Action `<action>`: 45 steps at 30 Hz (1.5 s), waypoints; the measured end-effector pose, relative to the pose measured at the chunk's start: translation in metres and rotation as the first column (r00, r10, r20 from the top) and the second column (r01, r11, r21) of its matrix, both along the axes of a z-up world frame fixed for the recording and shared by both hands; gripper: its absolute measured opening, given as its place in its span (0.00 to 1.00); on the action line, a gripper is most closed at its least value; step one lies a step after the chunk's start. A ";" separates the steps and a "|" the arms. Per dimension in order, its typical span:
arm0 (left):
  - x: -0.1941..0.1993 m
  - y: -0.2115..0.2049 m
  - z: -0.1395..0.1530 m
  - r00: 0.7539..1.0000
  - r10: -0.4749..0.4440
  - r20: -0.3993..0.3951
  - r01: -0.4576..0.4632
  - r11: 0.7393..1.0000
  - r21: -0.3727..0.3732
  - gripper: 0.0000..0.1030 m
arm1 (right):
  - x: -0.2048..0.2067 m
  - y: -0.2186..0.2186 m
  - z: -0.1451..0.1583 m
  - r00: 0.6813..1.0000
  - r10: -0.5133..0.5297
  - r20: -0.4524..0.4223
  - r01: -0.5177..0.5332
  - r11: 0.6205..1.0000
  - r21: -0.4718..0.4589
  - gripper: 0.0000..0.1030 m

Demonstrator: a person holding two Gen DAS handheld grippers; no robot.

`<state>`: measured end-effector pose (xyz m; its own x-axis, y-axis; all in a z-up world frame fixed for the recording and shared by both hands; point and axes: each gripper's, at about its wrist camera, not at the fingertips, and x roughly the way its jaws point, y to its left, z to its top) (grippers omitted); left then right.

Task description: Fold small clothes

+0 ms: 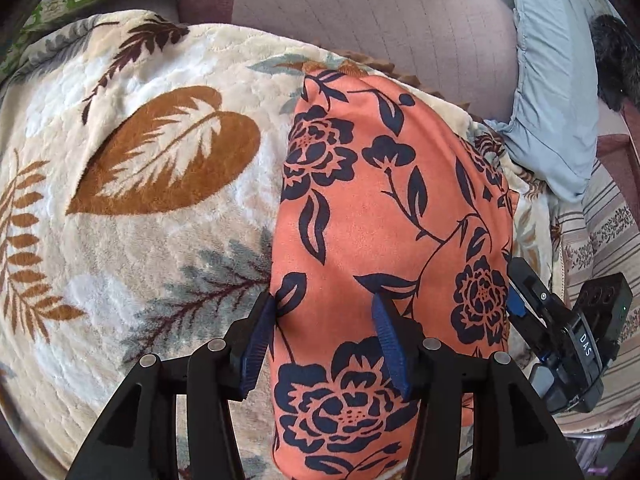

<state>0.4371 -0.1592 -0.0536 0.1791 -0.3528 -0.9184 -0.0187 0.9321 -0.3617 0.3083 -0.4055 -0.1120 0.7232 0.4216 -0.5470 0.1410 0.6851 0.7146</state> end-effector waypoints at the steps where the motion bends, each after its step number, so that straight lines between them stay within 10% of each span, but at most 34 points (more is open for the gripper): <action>1: 0.001 0.000 -0.003 1.000 0.012 0.001 -0.012 1.000 -0.002 0.52 | 0.004 0.002 -0.004 1.000 0.014 -0.004 -0.014 1.000 0.008 0.69; 2: 0.002 0.001 -0.006 1.000 0.021 0.006 -0.021 1.000 -0.016 0.51 | 0.006 0.006 -0.004 1.000 0.029 -0.002 -0.029 1.000 -0.006 0.60; 3: 0.003 0.001 -0.006 1.000 0.021 0.014 -0.021 1.000 -0.021 0.50 | 0.007 0.010 0.000 0.999 0.051 0.005 -0.051 0.998 -0.038 0.27; 6: -0.002 0.000 0.006 0.998 0.025 0.050 -0.023 0.999 -0.036 0.43 | 0.001 0.017 0.026 0.994 0.093 0.051 -0.085 0.988 -0.130 0.16; 11: -0.005 -0.023 0.030 0.991 0.010 0.133 0.000 0.997 -0.073 0.43 | -0.006 -0.003 0.073 0.989 0.067 0.130 -0.036 0.973 -0.226 0.15; 18: -0.008 -0.054 0.003 0.987 -0.080 0.137 0.058 0.986 0.158 0.43 | 0.011 -0.007 0.012 0.997 0.018 -0.080 -0.045 0.935 -0.351 0.19; 25: -0.051 -0.007 0.033 0.982 -0.065 0.177 0.061 0.998 0.029 0.45 | -0.050 -0.040 0.022 0.999 0.006 0.039 -0.004 0.998 -0.062 0.37; 30: -0.092 -0.008 0.018 0.990 -0.082 0.116 0.080 0.996 0.027 0.45 | -0.072 -0.024 -0.001 0.999 0.017 -0.036 -0.019 0.999 -0.042 0.46; 33: -0.103 -0.022 0.004 0.989 -0.116 0.095 0.106 0.989 0.107 0.44 | -0.084 -0.001 0.012 0.998 0.059 -0.008 -0.059 0.987 -0.152 0.20; 38: -0.103 -0.027 -0.028 0.996 -0.089 0.026 0.085 0.986 0.145 0.48 | -0.088 0.016 -0.006 0.993 0.039 -0.115 -0.082 0.914 -0.398 0.20; 45: -0.106 -0.010 0.013 0.993 -0.089 0.076 0.086 0.995 0.042 0.43 | -0.097 -0.009 0.028 1.000 -0.008 -0.012 0.004 0.955 -0.297 0.32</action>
